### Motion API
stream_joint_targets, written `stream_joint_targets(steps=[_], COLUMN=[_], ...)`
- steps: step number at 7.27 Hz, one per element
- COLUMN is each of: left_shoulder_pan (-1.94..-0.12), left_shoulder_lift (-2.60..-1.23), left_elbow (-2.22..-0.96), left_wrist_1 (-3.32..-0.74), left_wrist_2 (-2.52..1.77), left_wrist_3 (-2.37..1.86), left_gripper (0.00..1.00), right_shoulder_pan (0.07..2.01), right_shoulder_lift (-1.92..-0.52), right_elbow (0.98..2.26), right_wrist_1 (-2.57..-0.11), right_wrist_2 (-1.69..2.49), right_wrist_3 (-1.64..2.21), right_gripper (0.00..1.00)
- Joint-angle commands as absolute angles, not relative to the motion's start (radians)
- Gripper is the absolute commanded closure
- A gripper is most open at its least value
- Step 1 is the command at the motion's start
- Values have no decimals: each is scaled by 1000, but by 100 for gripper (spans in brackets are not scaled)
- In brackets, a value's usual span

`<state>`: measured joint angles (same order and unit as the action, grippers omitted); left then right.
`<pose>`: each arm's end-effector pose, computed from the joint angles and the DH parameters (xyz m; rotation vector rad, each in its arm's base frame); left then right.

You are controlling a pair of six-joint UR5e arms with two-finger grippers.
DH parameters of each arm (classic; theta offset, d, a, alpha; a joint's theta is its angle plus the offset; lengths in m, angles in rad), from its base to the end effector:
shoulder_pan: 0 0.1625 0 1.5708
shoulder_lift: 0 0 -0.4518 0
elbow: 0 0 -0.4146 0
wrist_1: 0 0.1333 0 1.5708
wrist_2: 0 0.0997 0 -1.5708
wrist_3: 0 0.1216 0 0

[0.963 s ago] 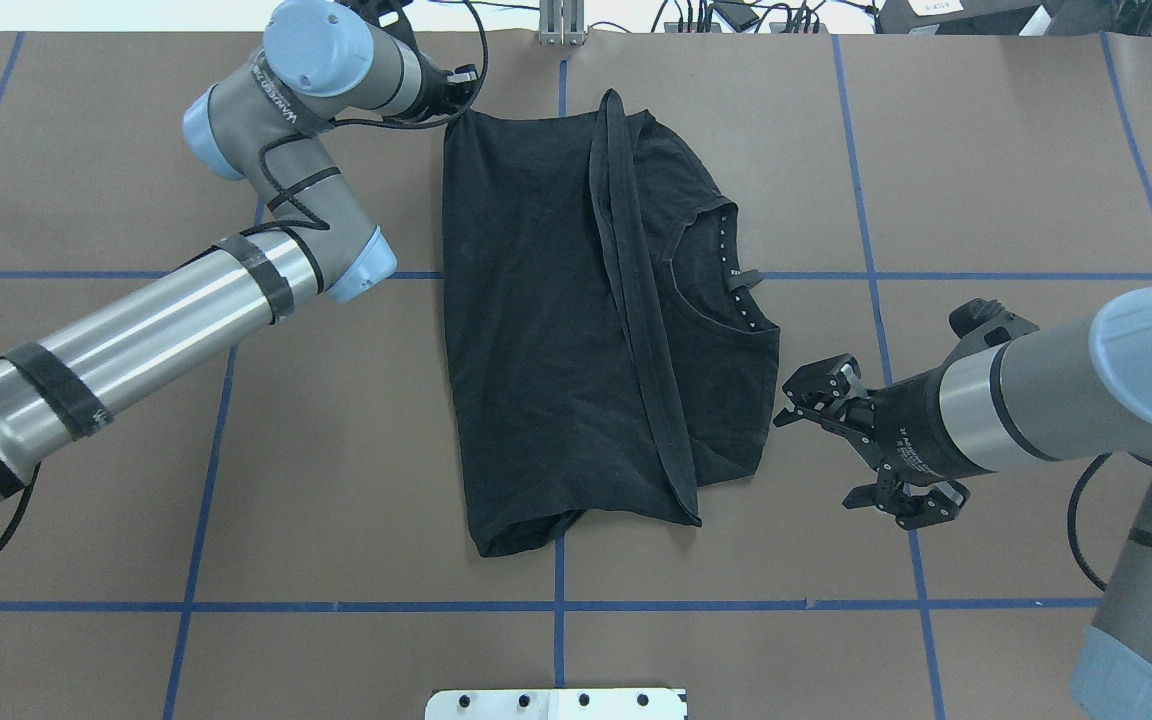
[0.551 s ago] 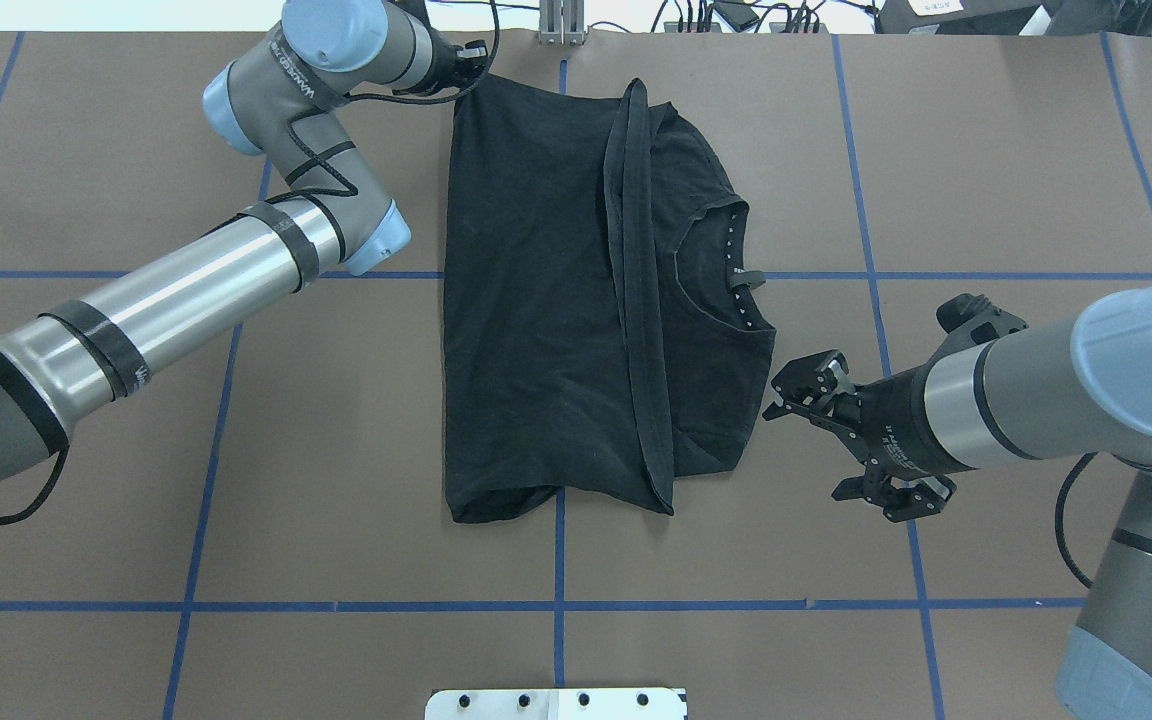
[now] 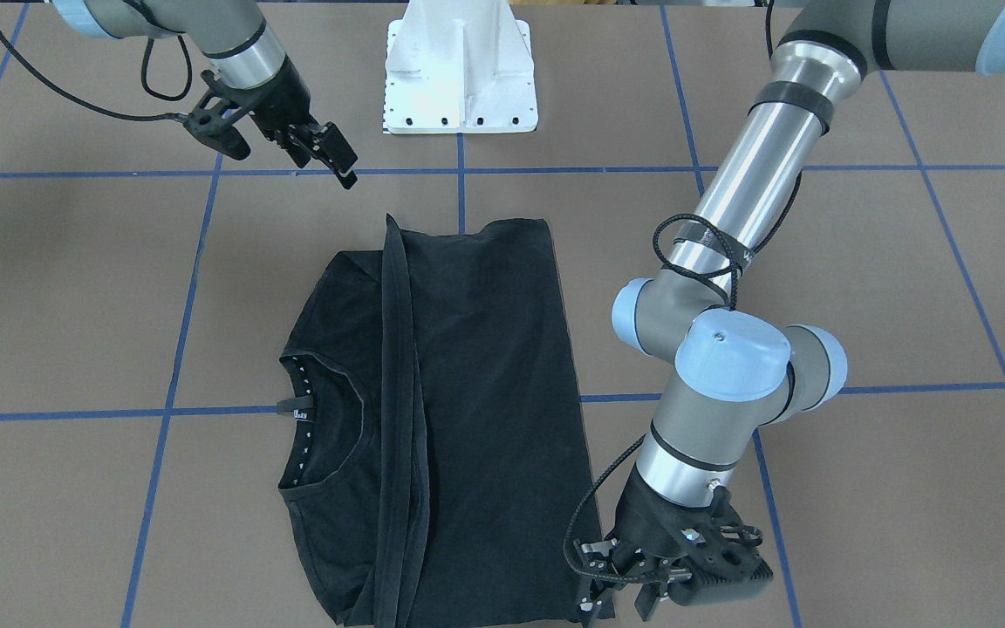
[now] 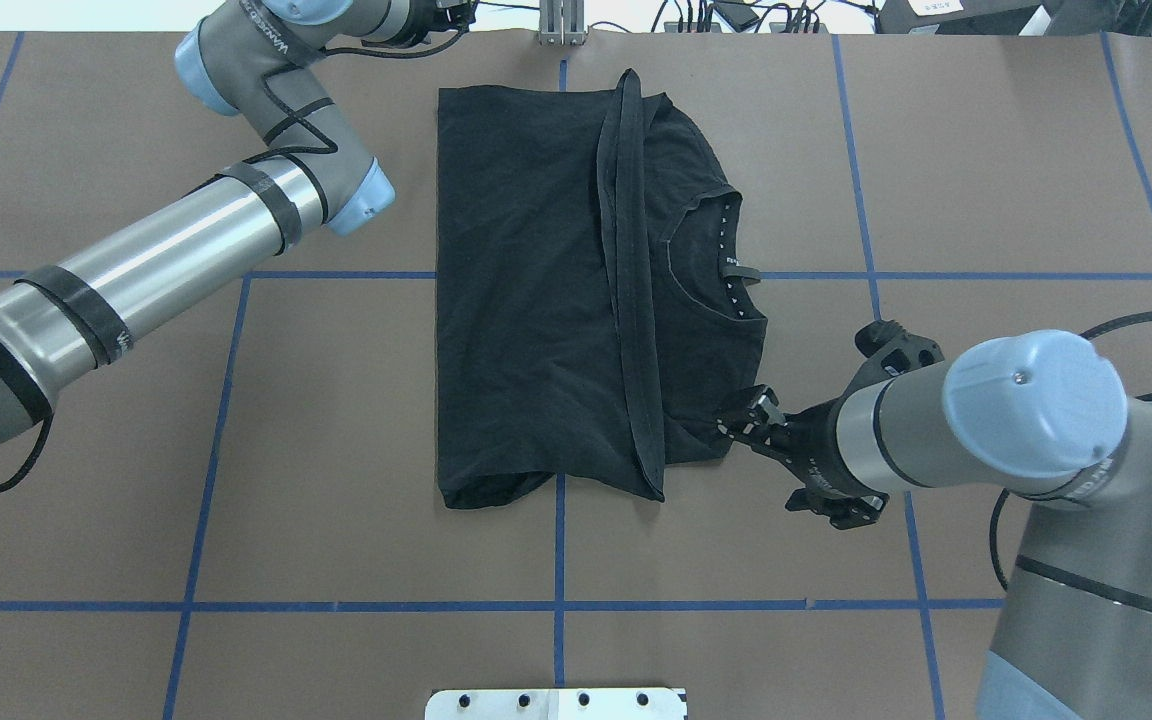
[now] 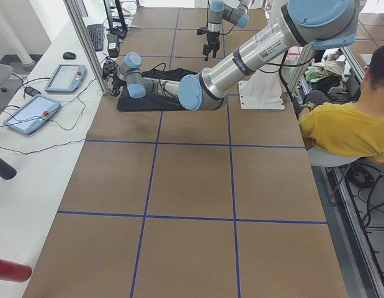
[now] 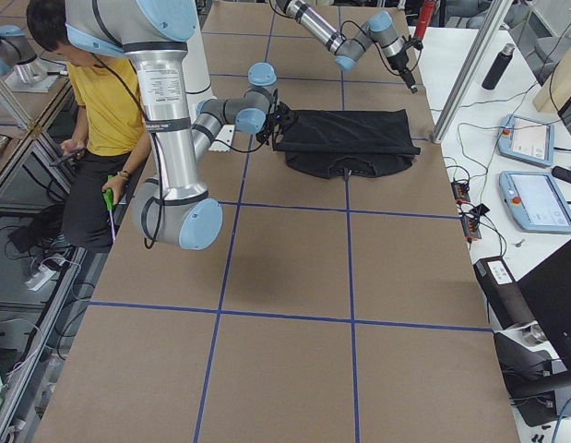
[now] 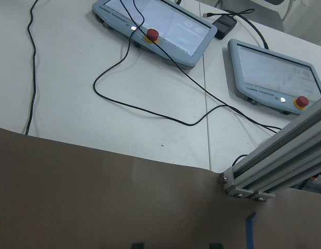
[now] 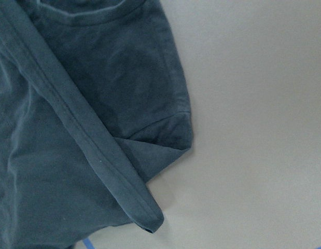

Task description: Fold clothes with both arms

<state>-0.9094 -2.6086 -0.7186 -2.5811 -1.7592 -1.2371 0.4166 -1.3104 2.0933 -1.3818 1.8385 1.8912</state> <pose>0.4928 -0.8130 0.2665 0.5636 1.0729 -0.3916 -0.4742 -0.3204 0.2904 -0.2021 -0.9894 0.5444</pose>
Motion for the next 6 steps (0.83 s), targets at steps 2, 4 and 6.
stream_joint_targets(steps=[2, 4, 6], left_shoulder_pan=[-916, -917, -916], left_shoulder_lift=[-2318, -2240, -2237], left_elbow=[-1113, -1195, -1201], left_wrist_1=[-2471, -2471, -2471], left_wrist_2=[-1856, -1856, -1856], left_wrist_3=[-1235, -1235, -1236], left_gripper=[0, 0, 0], right_shoulder_pan=[380, 374, 371], right_shoulder_lift=[-1174, -1035, -1008], right_elbow=[2001, 1819, 1778], right_wrist_1=[-1572, -1572, -1572], right_wrist_2=[1825, 1764, 1766], right_wrist_3=[1326, 1023, 930], right_gripper=[12, 19, 31])
